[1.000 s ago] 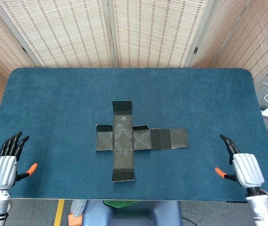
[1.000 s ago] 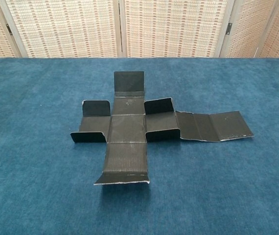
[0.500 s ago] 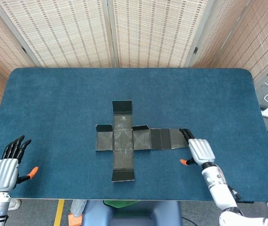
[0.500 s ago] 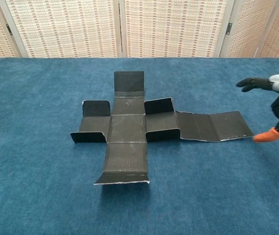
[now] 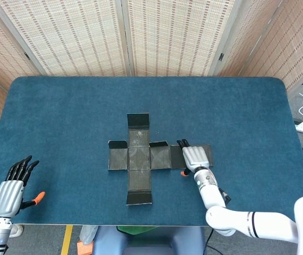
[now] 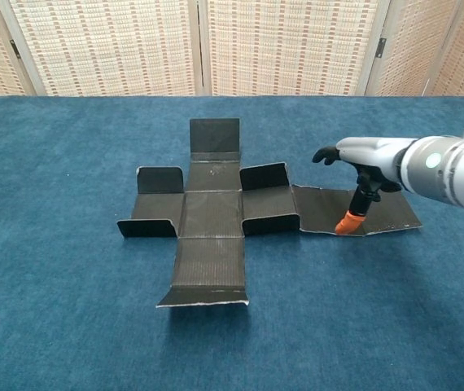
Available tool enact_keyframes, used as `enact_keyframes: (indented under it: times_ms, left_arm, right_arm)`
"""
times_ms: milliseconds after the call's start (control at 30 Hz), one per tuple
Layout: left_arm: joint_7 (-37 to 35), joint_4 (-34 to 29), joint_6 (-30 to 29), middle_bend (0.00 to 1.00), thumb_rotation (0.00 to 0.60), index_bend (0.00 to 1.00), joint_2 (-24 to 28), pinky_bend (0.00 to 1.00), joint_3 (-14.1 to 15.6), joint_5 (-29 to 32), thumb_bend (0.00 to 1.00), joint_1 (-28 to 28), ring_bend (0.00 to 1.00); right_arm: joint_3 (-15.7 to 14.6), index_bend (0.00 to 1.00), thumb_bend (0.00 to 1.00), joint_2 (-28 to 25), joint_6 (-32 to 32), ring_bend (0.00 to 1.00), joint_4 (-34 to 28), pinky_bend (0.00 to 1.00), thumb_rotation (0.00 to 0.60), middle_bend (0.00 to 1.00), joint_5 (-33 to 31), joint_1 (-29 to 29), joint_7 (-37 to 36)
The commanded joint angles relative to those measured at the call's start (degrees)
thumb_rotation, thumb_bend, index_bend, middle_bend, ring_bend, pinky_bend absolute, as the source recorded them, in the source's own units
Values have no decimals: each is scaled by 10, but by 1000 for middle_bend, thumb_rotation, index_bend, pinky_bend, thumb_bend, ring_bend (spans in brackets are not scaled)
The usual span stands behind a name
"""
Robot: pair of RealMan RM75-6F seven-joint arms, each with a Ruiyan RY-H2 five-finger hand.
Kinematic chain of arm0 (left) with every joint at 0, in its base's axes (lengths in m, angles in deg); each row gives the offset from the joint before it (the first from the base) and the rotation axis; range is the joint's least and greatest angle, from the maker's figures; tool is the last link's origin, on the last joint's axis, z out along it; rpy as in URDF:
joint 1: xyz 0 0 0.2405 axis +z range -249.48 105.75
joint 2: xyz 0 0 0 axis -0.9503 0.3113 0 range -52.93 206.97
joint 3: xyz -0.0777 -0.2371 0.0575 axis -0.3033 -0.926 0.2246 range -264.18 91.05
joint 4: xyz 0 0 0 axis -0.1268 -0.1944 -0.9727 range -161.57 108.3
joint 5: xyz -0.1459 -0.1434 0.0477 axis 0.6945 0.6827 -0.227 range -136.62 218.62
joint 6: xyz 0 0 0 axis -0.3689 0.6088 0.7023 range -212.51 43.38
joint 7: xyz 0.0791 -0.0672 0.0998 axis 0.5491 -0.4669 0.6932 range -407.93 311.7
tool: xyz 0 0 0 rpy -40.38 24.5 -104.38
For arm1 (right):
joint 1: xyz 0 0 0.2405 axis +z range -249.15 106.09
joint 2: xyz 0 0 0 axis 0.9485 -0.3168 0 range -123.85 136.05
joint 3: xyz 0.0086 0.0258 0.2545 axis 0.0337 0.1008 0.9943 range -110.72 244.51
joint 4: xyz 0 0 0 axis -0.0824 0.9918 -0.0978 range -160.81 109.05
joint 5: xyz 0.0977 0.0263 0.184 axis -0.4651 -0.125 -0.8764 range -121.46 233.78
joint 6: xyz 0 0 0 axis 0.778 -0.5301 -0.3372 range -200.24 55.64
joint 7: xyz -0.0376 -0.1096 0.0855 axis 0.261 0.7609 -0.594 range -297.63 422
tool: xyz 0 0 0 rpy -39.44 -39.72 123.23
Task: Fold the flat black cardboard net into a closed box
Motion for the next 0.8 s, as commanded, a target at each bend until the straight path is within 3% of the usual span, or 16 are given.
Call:
enact_keyframes:
  times_ms: [33, 300, 800]
  left_arm:
    - [-6, 0, 0, 21, 600, 149, 0, 71, 0, -1, 252, 0, 0]
    - [-27, 4, 12, 16, 600, 149, 6, 71, 4, 3, 249, -1, 0]
    - [-24, 5, 32, 0, 600, 143, 8, 69, 7, 16, 250, -4, 0]
  right_arm:
    - [10, 0, 0, 27, 2, 755, 40, 902, 600, 26, -48, 35, 27]
    - [10, 0, 0, 65, 11, 755, 109, 902, 600, 27, -108, 77, 44]
    - [10, 0, 1, 92, 23, 757, 169, 905, 600, 46, -187, 137, 95]
